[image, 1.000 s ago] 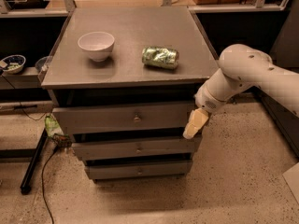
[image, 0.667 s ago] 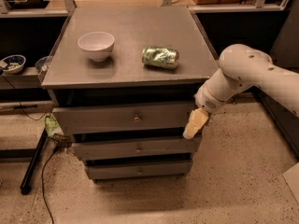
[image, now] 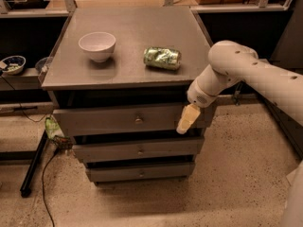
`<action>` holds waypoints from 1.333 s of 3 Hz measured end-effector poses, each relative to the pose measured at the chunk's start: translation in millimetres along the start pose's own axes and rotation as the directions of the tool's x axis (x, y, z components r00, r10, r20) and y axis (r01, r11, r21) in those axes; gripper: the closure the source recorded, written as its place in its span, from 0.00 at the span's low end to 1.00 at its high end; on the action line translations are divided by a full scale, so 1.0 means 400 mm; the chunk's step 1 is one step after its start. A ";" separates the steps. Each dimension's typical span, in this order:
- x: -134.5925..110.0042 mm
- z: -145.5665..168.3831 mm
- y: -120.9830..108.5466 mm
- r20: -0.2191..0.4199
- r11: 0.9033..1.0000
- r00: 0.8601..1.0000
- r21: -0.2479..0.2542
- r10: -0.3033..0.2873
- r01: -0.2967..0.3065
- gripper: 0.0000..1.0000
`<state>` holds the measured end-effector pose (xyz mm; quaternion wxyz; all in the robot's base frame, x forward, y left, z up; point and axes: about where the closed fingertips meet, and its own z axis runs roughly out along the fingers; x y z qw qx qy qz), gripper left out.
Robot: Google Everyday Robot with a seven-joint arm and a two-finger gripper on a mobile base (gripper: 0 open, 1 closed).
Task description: Open top drawer
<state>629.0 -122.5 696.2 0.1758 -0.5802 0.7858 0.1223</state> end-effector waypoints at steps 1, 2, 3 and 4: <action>0.008 0.008 0.005 0.000 1.000 1.000 -0.010 0.006 -0.006 0.00; 0.018 0.018 0.011 -0.001 1.000 1.000 -0.023 0.013 -0.013 0.00; 0.040 0.051 0.039 0.018 0.996 0.999 -0.087 0.030 -0.028 0.00; 0.042 0.049 0.045 0.023 0.994 0.999 -0.103 0.034 -0.031 0.00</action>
Offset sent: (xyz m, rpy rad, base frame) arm -0.0101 -0.0074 -0.0168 0.0157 0.0486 -0.0097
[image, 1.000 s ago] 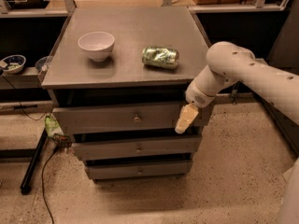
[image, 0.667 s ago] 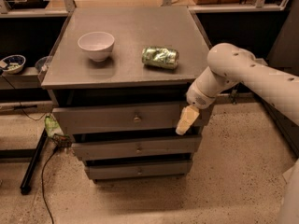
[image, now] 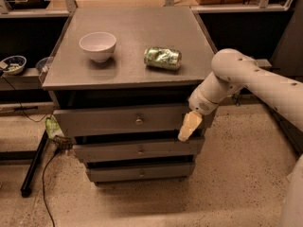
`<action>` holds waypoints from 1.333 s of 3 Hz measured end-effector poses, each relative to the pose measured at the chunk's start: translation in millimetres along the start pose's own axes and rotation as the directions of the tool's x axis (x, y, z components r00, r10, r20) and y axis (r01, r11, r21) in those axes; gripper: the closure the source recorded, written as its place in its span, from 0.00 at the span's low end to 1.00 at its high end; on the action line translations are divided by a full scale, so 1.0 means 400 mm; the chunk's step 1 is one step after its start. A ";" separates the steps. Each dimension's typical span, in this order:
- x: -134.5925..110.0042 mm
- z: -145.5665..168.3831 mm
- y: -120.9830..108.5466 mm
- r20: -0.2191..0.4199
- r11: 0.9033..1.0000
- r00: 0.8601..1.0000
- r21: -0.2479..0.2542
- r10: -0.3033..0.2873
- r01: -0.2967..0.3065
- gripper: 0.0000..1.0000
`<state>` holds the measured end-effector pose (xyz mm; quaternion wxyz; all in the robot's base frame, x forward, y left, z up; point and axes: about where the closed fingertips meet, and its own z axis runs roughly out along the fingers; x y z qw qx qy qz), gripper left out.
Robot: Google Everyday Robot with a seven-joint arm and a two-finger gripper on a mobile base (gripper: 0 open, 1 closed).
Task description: Open top drawer
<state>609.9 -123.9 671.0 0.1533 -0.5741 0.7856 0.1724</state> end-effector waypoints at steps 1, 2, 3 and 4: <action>0.005 -0.007 0.013 0.011 1.000 1.000 -0.025 0.000 0.000 0.00; 0.013 -0.029 0.051 0.034 0.997 0.999 -0.073 -0.011 0.014 0.00; 0.012 -0.029 0.051 0.035 0.997 0.999 -0.073 -0.011 0.014 0.00; 0.035 -0.071 0.133 0.078 0.988 0.997 -0.148 -0.022 0.034 0.00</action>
Offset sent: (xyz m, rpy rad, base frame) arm -0.0762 -0.0149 0.0418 0.1692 0.1351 0.1337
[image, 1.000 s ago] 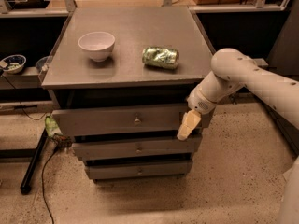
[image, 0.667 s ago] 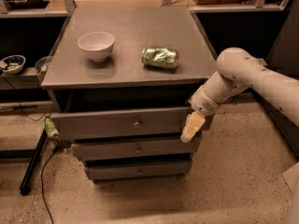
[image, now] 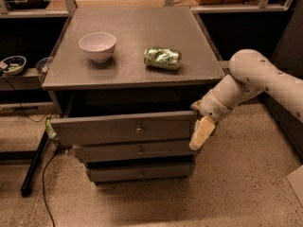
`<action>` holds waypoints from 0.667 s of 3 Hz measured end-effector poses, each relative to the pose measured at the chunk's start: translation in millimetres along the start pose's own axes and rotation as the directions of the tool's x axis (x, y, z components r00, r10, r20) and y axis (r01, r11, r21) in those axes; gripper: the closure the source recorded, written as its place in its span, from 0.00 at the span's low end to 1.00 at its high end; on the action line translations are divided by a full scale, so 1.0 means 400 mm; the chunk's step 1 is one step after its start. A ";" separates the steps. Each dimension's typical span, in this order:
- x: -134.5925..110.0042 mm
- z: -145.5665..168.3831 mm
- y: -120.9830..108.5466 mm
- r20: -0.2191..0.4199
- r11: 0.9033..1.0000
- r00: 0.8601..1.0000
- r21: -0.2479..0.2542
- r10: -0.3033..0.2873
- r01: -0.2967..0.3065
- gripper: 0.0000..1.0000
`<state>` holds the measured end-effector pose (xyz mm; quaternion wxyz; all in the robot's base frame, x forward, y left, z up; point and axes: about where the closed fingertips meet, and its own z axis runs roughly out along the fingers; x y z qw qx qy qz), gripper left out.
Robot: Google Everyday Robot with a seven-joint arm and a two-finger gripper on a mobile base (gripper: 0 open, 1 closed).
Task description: Open top drawer
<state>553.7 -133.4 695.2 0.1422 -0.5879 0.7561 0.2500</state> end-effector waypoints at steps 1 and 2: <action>0.005 -0.012 0.028 0.014 1.000 1.000 -0.021 -0.006 0.007 0.00; 0.017 -0.042 0.103 0.051 0.997 0.998 -0.071 -0.021 0.024 0.00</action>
Offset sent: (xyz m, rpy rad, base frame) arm -0.0755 -0.0168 0.0403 0.1280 0.0626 0.0778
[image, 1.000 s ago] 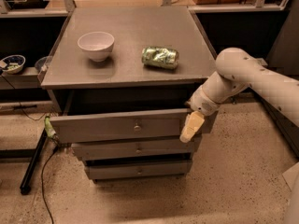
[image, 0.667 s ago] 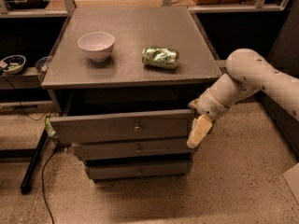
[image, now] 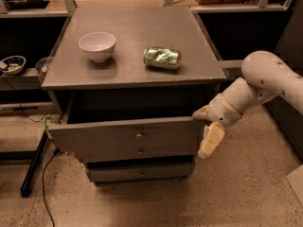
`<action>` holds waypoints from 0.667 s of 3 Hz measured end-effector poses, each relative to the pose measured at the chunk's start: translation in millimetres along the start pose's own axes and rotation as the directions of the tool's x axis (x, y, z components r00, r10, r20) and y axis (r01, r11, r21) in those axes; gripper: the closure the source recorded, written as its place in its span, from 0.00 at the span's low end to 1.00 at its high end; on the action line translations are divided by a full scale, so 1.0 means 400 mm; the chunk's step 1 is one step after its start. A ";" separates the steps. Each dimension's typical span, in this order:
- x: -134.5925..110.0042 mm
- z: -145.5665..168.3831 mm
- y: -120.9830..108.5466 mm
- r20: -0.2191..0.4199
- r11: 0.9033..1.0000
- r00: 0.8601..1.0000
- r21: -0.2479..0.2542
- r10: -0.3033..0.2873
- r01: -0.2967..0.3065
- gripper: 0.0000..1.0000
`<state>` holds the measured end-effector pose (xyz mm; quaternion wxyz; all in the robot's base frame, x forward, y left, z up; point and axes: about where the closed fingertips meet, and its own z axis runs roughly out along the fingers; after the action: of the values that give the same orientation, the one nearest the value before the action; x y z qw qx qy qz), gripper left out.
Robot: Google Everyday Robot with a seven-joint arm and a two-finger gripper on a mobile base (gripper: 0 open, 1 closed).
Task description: Open top drawer
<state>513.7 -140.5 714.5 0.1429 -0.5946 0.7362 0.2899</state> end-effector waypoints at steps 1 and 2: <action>0.002 -0.001 0.002 0.001 1.000 1.000 -0.002 0.001 -0.001 0.00; 0.000 0.004 -0.003 -0.015 1.000 1.000 0.015 0.008 -0.008 0.00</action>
Offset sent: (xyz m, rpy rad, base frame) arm 0.0031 -0.0014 -0.0005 -0.0452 -0.0185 -0.0292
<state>514.5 -139.6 712.9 0.1406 -0.5929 0.7416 0.2807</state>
